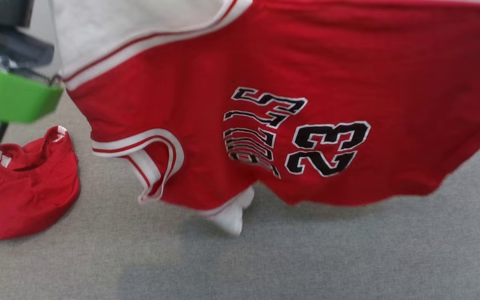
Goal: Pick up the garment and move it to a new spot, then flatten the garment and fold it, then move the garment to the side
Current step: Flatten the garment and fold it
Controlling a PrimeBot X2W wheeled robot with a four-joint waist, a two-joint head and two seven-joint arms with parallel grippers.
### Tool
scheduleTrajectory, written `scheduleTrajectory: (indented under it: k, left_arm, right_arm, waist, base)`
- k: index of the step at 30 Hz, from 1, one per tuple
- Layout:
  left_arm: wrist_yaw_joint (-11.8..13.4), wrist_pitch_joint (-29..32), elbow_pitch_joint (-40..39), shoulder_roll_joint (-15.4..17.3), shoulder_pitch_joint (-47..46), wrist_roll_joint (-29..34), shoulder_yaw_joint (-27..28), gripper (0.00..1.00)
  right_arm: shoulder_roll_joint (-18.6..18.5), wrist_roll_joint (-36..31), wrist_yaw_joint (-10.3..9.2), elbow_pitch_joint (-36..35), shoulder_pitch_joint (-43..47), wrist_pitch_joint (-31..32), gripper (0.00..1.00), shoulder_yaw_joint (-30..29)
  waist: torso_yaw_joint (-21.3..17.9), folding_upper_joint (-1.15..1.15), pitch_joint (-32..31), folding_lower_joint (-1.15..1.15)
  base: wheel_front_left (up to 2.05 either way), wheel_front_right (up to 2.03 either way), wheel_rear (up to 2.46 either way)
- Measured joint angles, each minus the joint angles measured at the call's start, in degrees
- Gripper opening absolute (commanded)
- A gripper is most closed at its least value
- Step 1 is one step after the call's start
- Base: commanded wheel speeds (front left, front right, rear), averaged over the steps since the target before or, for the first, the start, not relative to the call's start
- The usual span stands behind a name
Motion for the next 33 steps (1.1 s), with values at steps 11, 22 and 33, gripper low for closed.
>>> scheduleTrajectory:
  k: [11, 22, 33]
  left_arm:
    - [-9.4, -4.9, 25.8, -8.1, -24.8, 3.4, -7.0, 0.0]
    - [-8.3, -22.8, 46.7, -14.2, -53.7, 15.7, -9.6, 0.0]
    - [-8.2, -23.1, 38.0, -16.3, -40.0, 15.6, -1.0, 0.0]
  right_arm:
    - [6.3, -5.7, 0.01, 16.8, -37.2, 10.6, 0.0, 16.8]
    - [11.7, -23.4, 0.03, 36.6, -73.1, -0.3, 0.0, 28.0]
    - [14.3, -29.2, 0.04, 48.9, -77.3, -8.0, 0.0, 37.0]
  waist:
    - [0.2, 0.0, 8.5, 0.0]
    - [0.6, 0.0, 23.4, 0.0]
    - [2.0, 0.0, 36.8, 0.02]
  base:
    - [0.0, 0.0, 0.0]
    - [0.0, 0.0, 0.0]
    - [0.0, 0.0, 0.0]
